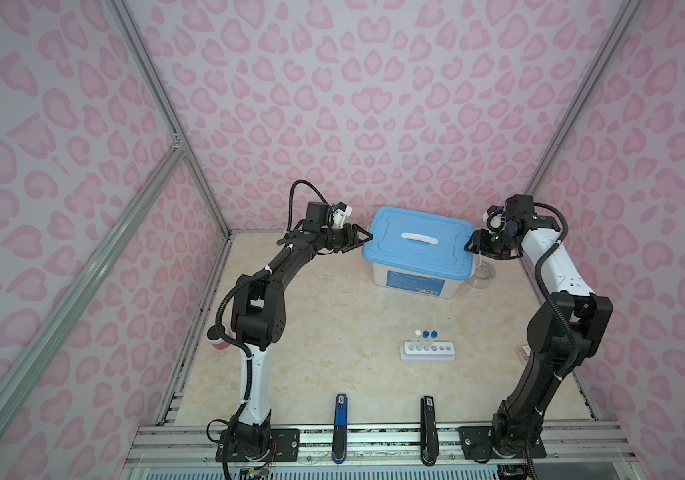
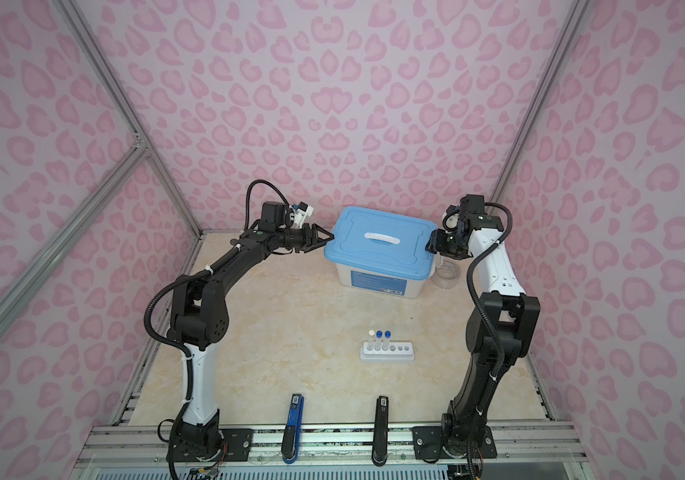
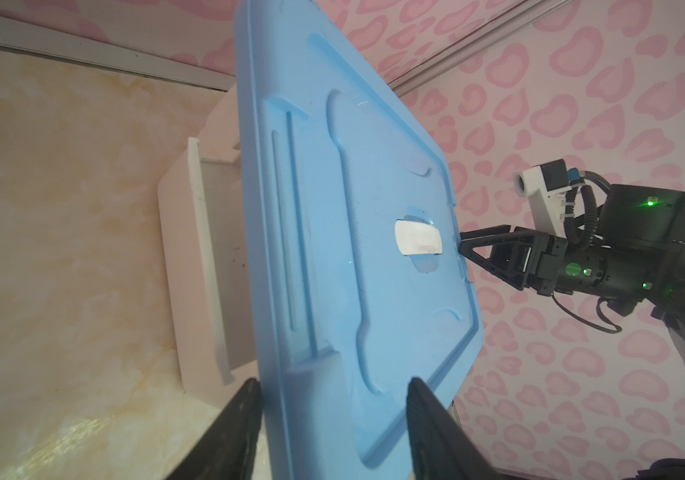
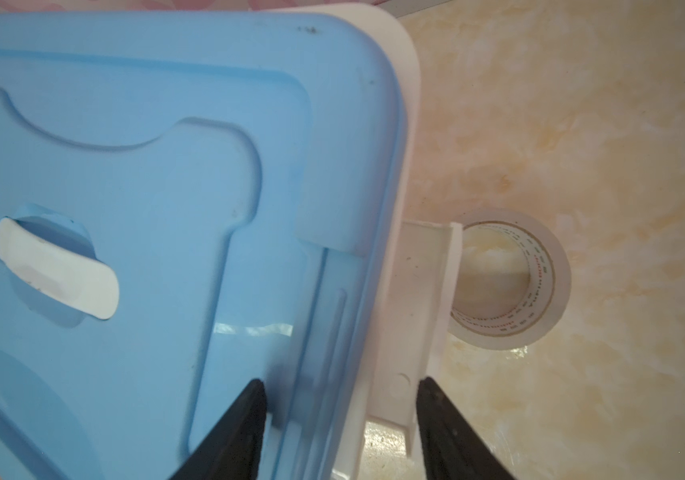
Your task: Organize the chemistry lab equipment
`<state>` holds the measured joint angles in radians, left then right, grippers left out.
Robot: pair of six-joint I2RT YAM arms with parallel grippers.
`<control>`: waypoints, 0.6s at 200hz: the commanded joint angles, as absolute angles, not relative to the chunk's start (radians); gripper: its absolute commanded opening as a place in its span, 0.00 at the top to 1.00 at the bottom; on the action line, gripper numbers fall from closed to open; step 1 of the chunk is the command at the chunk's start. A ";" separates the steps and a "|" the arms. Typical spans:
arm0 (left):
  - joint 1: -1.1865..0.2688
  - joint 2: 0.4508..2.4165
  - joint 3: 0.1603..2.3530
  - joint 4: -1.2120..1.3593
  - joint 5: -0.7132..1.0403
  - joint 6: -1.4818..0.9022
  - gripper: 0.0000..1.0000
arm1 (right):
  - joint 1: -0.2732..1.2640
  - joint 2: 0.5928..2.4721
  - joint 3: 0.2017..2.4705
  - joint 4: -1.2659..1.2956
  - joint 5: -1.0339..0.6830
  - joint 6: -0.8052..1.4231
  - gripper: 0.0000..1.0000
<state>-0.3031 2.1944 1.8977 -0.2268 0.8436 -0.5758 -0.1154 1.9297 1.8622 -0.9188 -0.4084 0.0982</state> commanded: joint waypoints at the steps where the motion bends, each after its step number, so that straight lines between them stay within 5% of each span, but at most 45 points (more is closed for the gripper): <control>1: -0.306 2.138 1.898 -0.217 0.845 -0.558 0.42 | -0.114 1.940 1.853 -0.902 -0.394 0.109 0.44; 120: -0.321 2.137 1.895 -0.220 0.852 -0.570 0.42 | -0.117 2.009 1.922 -0.925 -0.426 0.118 0.55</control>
<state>-0.3141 2.1944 1.8977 -0.2295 0.8394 -0.5762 -0.1165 1.9816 1.9011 -0.8730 -0.4446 0.1219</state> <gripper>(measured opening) 0.578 0.452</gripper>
